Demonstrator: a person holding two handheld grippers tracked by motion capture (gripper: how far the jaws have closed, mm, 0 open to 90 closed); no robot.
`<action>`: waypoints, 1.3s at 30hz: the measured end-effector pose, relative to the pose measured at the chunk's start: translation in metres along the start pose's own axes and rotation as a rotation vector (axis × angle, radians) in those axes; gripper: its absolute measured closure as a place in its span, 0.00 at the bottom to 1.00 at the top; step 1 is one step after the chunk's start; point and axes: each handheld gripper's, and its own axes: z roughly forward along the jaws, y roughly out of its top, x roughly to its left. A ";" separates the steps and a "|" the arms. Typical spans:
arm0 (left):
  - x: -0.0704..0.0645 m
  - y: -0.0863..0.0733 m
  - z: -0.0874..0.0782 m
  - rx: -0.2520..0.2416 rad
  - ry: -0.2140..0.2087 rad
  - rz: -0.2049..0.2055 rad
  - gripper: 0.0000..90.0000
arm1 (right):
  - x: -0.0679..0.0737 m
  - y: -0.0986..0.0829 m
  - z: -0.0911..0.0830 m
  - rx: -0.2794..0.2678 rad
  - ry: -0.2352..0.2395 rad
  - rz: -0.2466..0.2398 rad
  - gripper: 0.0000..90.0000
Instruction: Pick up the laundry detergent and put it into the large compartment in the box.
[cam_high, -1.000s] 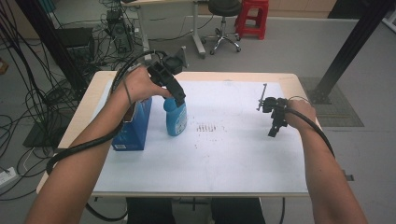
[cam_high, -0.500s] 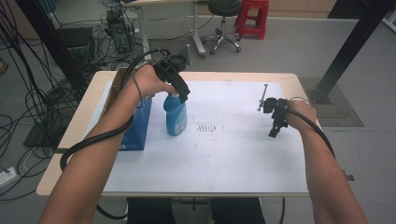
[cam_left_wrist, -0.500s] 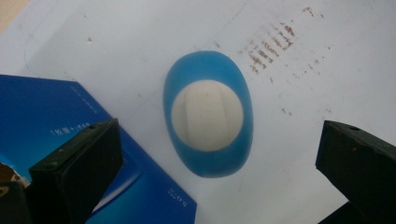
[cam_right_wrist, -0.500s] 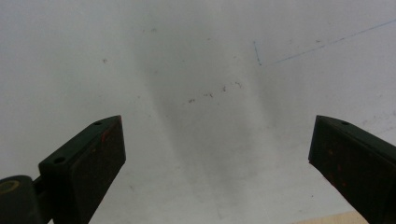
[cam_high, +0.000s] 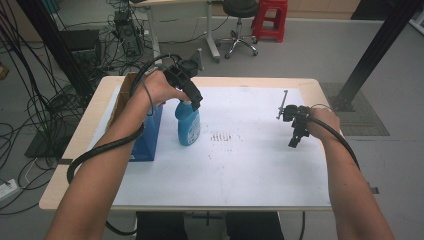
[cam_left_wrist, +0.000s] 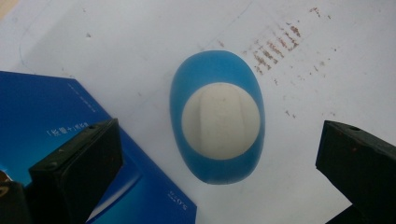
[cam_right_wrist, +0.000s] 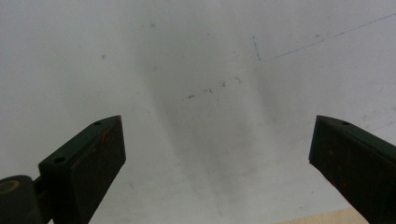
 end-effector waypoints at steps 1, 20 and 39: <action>-0.001 0.000 0.000 0.001 0.002 0.001 0.01 | 0.000 0.000 0.000 -0.001 0.002 -0.001 0.04; -0.001 -0.001 0.001 0.000 -0.005 0.004 0.01 | -0.001 0.004 0.004 0.003 0.006 -0.006 0.04; -0.004 0.000 0.001 -0.004 -0.001 0.008 0.01 | -0.001 0.005 0.005 0.004 0.005 -0.008 0.04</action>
